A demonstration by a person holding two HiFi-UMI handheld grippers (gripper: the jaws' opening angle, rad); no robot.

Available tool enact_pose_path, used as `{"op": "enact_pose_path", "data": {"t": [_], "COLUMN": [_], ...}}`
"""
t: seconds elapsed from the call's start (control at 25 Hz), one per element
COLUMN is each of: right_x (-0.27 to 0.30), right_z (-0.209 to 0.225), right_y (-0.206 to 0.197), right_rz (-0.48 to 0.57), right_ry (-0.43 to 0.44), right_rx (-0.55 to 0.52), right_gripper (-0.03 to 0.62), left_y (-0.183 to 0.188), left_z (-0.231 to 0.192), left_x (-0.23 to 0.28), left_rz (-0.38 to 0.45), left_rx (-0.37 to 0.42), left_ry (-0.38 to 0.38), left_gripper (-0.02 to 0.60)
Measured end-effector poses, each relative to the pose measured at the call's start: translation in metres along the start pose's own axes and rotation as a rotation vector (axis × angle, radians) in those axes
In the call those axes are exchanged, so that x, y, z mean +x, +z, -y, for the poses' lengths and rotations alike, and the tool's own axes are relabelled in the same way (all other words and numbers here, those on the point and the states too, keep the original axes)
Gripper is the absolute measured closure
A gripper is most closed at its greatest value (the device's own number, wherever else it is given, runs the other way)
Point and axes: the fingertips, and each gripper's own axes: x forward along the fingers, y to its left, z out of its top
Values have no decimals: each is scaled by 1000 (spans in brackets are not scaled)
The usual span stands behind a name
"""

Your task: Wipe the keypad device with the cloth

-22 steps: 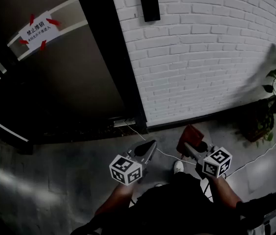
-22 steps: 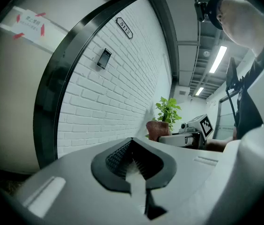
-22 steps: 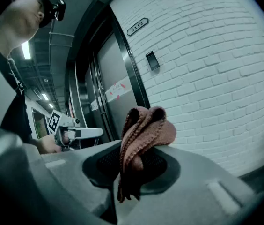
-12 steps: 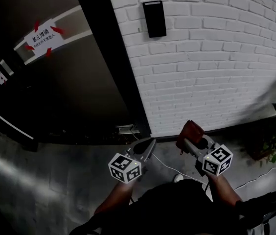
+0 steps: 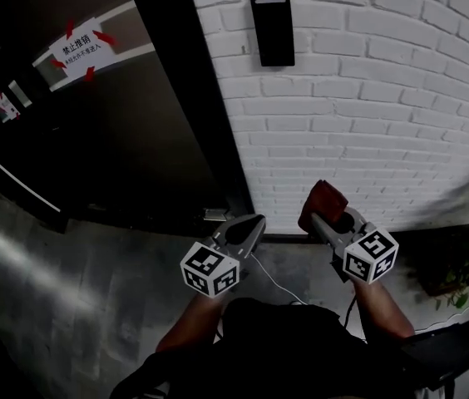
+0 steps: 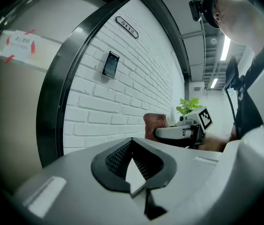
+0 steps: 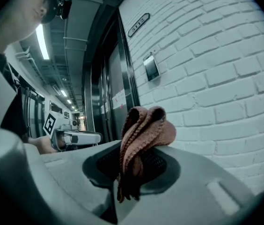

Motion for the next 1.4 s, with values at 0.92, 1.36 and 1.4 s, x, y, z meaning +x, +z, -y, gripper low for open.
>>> {"op": "enact_pose_path", "data": {"t": [0.92, 1.36, 1.4], "right_x": [88, 146, 148], "right_z": [14, 47, 49], "right_y": [369, 398, 397], "right_rz": [326, 173, 163], "right_ry": [-193, -400, -416], "right_rx": [-461, -627, -636], "right_gripper": [525, 525, 525], "left_y": [82, 69, 67], "left_z": [-47, -64, -64], "left_x": [23, 14, 13], "left_rz": [42, 41, 39], "left_rx": [72, 37, 33], "left_ry": [-272, -246, -244], "left_gripper": [565, 565, 565]}}
